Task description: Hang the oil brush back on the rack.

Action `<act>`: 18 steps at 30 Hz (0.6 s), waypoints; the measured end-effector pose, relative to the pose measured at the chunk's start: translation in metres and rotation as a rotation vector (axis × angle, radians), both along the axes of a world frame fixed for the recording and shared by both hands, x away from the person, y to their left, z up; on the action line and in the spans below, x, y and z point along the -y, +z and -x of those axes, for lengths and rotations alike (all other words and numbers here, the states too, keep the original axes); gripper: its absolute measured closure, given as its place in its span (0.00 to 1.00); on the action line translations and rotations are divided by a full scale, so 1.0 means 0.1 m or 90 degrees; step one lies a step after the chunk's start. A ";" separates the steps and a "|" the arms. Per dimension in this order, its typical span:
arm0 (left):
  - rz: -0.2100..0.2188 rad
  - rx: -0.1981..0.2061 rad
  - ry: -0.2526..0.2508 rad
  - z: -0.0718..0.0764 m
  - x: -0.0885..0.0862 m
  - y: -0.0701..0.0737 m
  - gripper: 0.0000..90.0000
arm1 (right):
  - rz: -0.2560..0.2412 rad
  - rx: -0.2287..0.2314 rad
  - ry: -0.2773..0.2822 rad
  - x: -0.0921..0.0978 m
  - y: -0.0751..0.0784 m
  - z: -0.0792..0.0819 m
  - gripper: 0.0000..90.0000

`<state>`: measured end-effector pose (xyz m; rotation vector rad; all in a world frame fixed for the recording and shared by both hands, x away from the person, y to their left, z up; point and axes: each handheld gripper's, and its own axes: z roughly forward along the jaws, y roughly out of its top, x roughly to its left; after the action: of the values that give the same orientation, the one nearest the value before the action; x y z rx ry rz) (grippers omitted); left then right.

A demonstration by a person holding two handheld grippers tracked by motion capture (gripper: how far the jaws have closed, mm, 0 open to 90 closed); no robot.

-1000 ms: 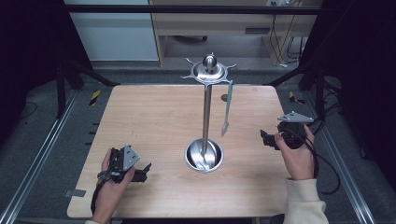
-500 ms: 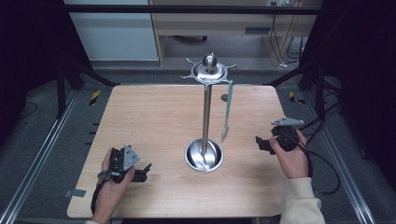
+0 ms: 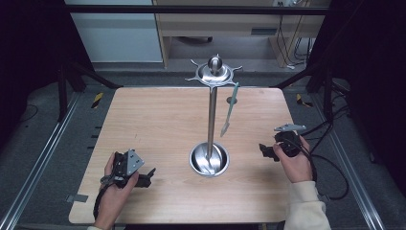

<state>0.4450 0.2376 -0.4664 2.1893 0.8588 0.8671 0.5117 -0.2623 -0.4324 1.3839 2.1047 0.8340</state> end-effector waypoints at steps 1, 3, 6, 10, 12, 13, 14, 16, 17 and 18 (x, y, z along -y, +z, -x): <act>0.000 0.000 0.000 0.00 0.00 0.00 0.03 | -0.007 -0.006 0.002 -0.01 -0.02 0.00 0.12; -0.001 0.000 0.000 0.00 0.00 0.00 0.03 | -0.003 -0.008 0.002 -0.01 -0.05 -0.01 0.12; -0.001 0.000 -0.001 0.00 0.00 0.00 0.03 | -0.003 -0.012 0.006 -0.02 -0.09 -0.02 0.12; -0.002 -0.001 -0.001 0.00 0.00 0.00 0.03 | -0.007 -0.018 0.011 -0.03 -0.14 -0.03 0.12; -0.002 -0.001 -0.001 0.00 0.00 0.00 0.03 | -0.009 -0.022 0.012 -0.04 -0.16 -0.04 0.12; -0.002 -0.001 -0.002 0.00 0.00 0.00 0.03 | -0.010 -0.025 0.014 -0.04 -0.18 -0.04 0.12; -0.002 -0.001 -0.002 0.00 0.01 0.00 0.03 | -0.012 -0.027 0.016 -0.05 -0.20 -0.04 0.12; -0.002 -0.003 -0.003 0.00 0.01 0.00 0.03 | -0.012 -0.031 0.018 -0.05 -0.21 -0.05 0.12; -0.002 -0.002 -0.002 0.00 0.01 0.00 0.03 | -0.015 -0.029 0.021 -0.06 -0.24 -0.06 0.12; -0.002 -0.002 -0.003 0.00 0.01 0.00 0.03 | -0.014 -0.030 0.022 -0.06 -0.25 -0.06 0.12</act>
<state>0.4450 0.2369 -0.4668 2.1950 0.8541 0.8643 0.5175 -0.2562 -0.4571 1.3947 2.1670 0.8490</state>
